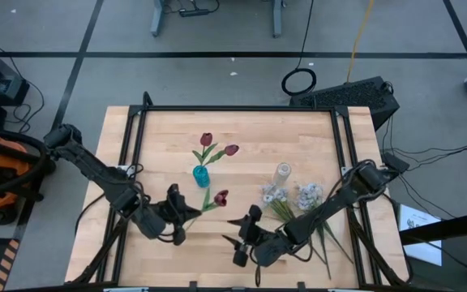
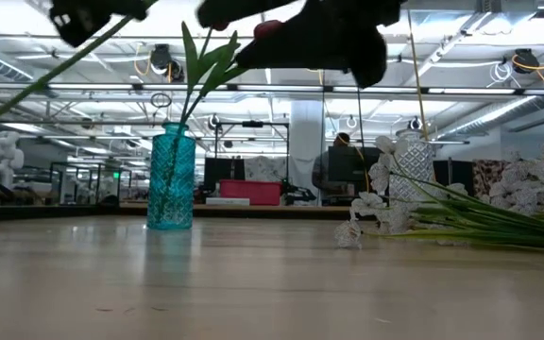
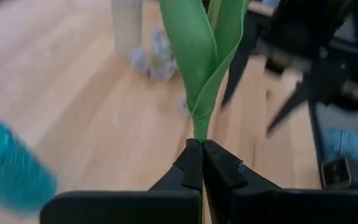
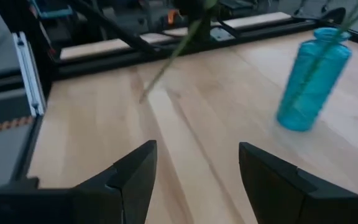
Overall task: Sort flowers into vase by color
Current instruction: Put the red tulip into the blue vase
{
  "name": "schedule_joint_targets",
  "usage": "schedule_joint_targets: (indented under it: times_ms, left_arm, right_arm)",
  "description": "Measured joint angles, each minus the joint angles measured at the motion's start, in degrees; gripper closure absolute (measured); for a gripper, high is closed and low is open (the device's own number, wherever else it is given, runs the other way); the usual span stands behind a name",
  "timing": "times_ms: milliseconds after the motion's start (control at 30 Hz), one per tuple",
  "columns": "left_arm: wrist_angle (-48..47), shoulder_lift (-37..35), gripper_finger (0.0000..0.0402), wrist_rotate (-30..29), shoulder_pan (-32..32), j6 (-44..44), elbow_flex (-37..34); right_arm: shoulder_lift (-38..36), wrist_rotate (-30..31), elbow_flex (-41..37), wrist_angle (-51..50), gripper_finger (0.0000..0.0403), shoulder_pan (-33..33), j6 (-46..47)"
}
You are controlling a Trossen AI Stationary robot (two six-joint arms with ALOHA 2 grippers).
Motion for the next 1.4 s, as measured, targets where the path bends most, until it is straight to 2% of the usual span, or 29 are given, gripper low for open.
schedule_joint_targets:
  times_ms: [267, 633, 800, 933, 1133, 1333, 1400]
  left_arm:
    - [14.0, 0.0, 0.0398, -0.8, 4.2, 13.3, 0.0]
    - [37.7, 0.0, 0.0399, -0.8, 8.1, 35.8, 0.0]
    - [46.4, 0.0, 0.0399, 3.0, 9.1, 43.5, 0.0]
    - [49.5, 0.0, 0.0399, 5.6, 9.6, 46.8, 0.0]
    - [49.9, 0.0, 0.0399, 8.5, 9.6, 49.2, 0.0]
    - [51.8, 0.0, 0.0399, 16.1, 9.6, 50.1, 0.0]
    - [52.7, 0.0, 0.0399, 18.3, 9.6, 51.2, 0.0]
  right_arm:
    - [4.9, 0.0, 0.0, 16.0, 0.0186, -0.1, -10.1]
    - [-0.2, 0.4, 0.0, 17.9, 0.0205, 1.4, -22.5]
    - [-3.9, 2.9, 0.0, 18.0, 0.0212, 2.0, -25.0]
    - [-6.7, 4.8, 0.0, 17.8, 0.0199, 1.9, -27.8]
    - [-9.7, 10.7, 0.0, 17.8, 0.0157, 2.2, -35.9]
    - [-11.3, 10.5, 0.0, 17.7, 0.0139, 1.3, -40.0]
    - [-11.4, 7.8, 0.0, 17.8, 0.0140, 0.7, -39.8]
